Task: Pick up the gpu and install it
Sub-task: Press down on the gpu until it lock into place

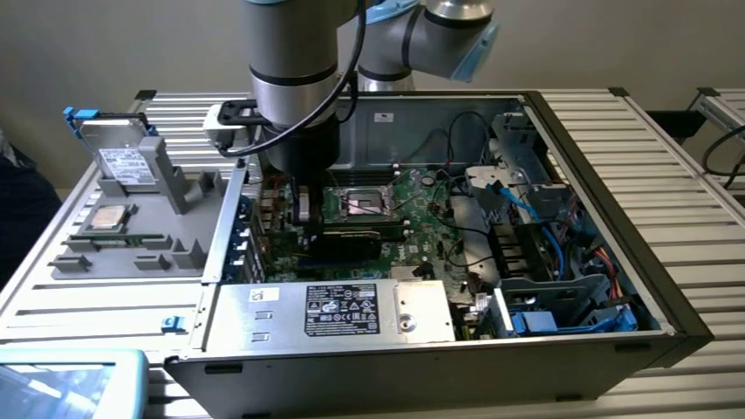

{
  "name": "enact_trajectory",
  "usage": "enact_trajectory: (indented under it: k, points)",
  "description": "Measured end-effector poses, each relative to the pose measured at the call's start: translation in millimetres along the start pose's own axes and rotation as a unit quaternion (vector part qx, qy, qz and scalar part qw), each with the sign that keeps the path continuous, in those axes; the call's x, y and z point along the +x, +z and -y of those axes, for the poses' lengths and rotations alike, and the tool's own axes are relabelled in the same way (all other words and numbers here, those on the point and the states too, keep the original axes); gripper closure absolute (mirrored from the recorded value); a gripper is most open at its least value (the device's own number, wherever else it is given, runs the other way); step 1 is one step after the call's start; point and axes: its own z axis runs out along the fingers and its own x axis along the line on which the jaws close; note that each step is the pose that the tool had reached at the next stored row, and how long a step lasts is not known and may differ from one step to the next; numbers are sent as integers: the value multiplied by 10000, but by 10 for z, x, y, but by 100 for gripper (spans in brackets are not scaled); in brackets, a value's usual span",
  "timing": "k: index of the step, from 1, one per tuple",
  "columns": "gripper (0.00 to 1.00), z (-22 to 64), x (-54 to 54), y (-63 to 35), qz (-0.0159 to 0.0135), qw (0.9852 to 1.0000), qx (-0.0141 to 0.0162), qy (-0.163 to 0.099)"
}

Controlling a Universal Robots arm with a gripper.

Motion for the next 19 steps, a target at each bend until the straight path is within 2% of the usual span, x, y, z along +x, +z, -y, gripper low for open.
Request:
enact_trajectory:
  k: [4, 6, 8, 10, 15, 19]
  points:
    - [88, 0, 1, 10, -4, 10000, -2, 0]
    - [88, 0, -1, -46, 5, 10000, -6, 11]
    - [88, 20, -1, -121, -1, 10000, -32, 10]
    - [88, 75, -1, -139, -1, 10000, -76, 11]
    - [88, 292, -3, -136, -2, 10000, -80, 10]
    - [88, 311, 0, -81, -2, 9999, -100, 11]
